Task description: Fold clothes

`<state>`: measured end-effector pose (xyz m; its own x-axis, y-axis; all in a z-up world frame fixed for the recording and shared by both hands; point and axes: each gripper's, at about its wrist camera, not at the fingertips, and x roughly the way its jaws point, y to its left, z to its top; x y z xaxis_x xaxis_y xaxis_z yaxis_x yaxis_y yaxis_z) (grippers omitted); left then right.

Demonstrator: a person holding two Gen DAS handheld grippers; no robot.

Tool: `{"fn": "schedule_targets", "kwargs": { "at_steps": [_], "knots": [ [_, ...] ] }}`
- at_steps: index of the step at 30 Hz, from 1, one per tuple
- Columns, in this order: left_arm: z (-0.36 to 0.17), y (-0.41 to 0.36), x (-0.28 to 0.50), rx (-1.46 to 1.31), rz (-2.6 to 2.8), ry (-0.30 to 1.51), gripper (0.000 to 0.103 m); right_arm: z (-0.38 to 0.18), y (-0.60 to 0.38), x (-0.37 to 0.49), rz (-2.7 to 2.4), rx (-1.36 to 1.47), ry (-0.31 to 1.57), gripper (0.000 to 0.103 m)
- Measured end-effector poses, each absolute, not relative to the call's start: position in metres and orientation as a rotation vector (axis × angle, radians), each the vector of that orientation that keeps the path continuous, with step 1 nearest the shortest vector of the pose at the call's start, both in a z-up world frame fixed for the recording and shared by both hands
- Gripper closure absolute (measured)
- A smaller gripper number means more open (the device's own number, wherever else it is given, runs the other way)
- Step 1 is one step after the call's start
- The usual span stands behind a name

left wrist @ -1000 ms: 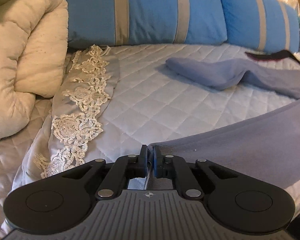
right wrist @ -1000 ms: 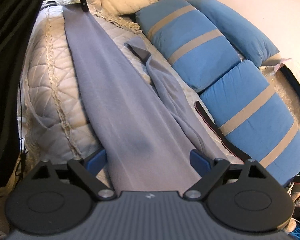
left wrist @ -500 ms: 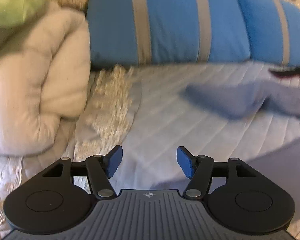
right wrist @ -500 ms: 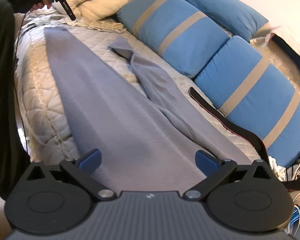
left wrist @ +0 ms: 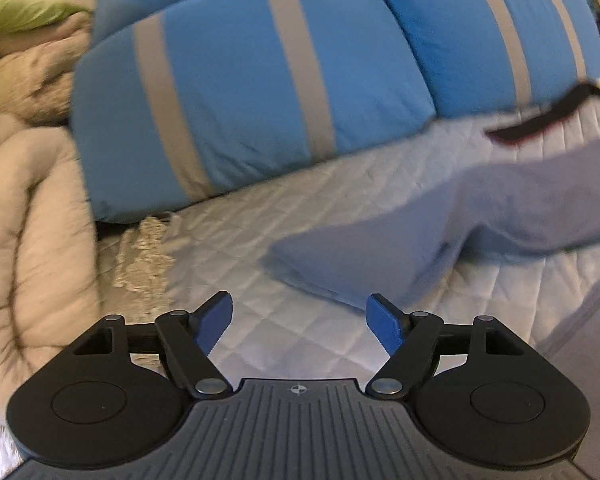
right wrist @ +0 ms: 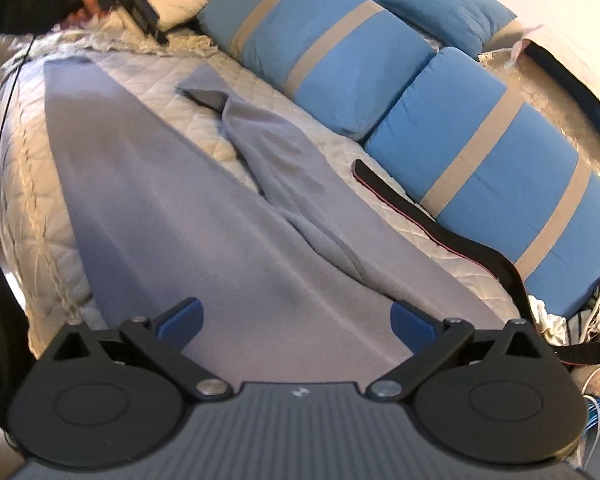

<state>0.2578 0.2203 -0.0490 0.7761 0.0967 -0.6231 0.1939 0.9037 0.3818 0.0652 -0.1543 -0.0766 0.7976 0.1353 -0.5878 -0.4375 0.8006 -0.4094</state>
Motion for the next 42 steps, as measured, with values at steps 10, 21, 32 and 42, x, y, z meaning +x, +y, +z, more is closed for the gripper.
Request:
{"fn": "schedule_targets", "kwargs": {
  "at_steps": [10, 21, 32, 42],
  "knots": [
    [-0.096, 0.182, 0.27, 0.556, -0.105, 0.723, 0.03, -0.082, -0.156, 0.074, 0.317, -0.517, 0.557, 0.0],
    [-0.105, 0.163, 0.284, 0.624, -0.129, 0.683, 0.047, -0.085, -0.155, 0.076, 0.319, -0.5, 0.57, 0.0],
    [-0.102, 0.145, 0.274, 0.787, -0.122, 0.569, 0.098, -0.074, -0.132, 0.092, 0.346, -0.56, 0.51, 0.001],
    [-0.085, 0.152, 0.264, 0.812, -0.133, 0.386, 0.099, -0.076, -0.054, 0.167, 0.419, -0.697, 0.432, 0.017]
  ]
}}
